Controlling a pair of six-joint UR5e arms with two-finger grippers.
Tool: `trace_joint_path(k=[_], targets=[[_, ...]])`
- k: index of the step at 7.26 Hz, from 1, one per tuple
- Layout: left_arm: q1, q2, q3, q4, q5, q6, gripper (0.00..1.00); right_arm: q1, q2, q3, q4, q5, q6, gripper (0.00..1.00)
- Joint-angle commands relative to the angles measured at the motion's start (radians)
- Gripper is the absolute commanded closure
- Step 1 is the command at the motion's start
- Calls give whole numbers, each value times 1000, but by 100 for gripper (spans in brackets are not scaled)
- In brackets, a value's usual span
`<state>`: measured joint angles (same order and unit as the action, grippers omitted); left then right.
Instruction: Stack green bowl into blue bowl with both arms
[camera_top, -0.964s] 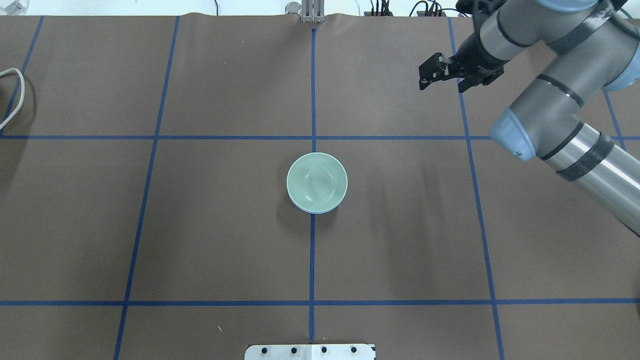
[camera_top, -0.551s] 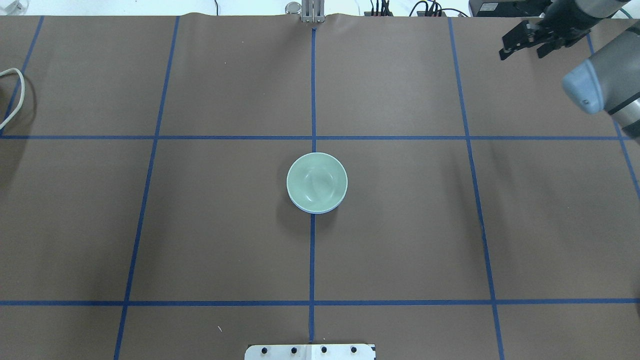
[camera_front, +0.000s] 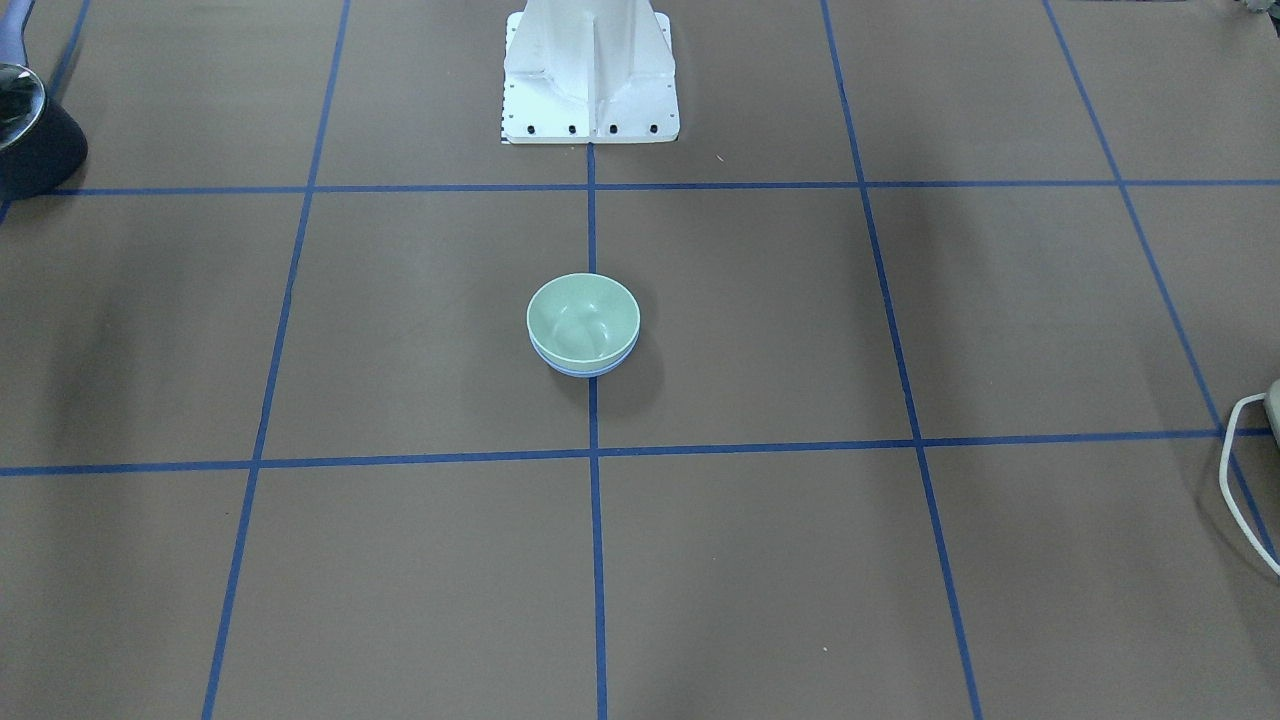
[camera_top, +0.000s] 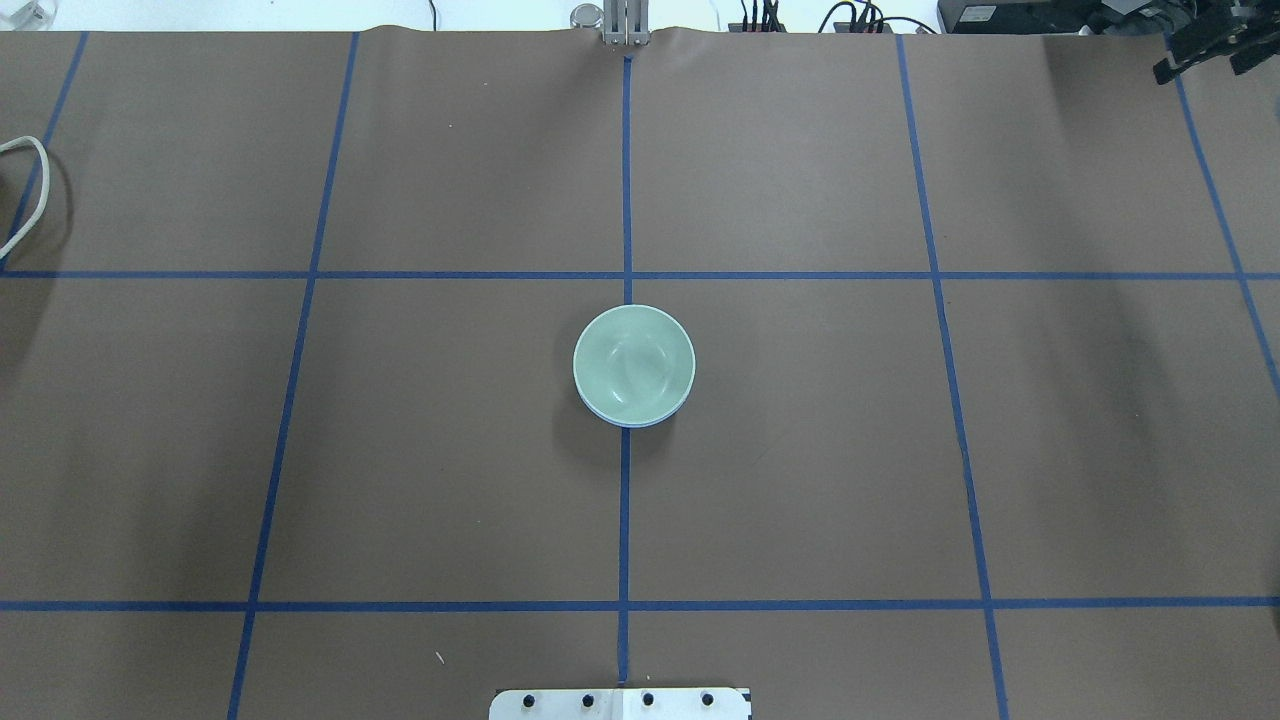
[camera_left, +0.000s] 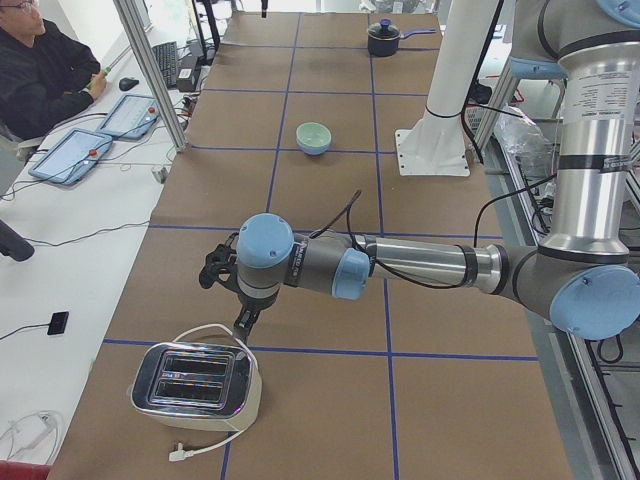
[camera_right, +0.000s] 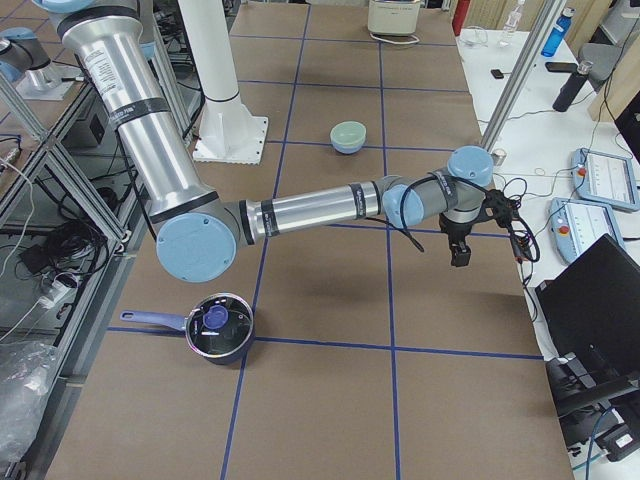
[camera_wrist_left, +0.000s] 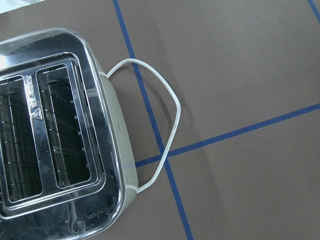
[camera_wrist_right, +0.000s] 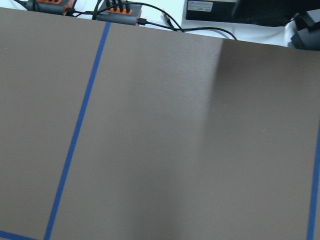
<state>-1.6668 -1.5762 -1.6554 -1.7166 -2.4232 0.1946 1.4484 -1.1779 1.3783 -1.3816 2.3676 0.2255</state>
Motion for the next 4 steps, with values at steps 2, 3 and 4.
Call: trace_joint_path(k=[2,3,4], targets=[[-21,13,-18,18,-10,-1,2,65,-109,51,-17,12,-43,0],[-22,12,-21,18,-10,-1,2,78,-127,70,-22,12,-43,0],[-24,12,-20,18,-8,-1,2,78,-128,68,-48,12,-43,0]])
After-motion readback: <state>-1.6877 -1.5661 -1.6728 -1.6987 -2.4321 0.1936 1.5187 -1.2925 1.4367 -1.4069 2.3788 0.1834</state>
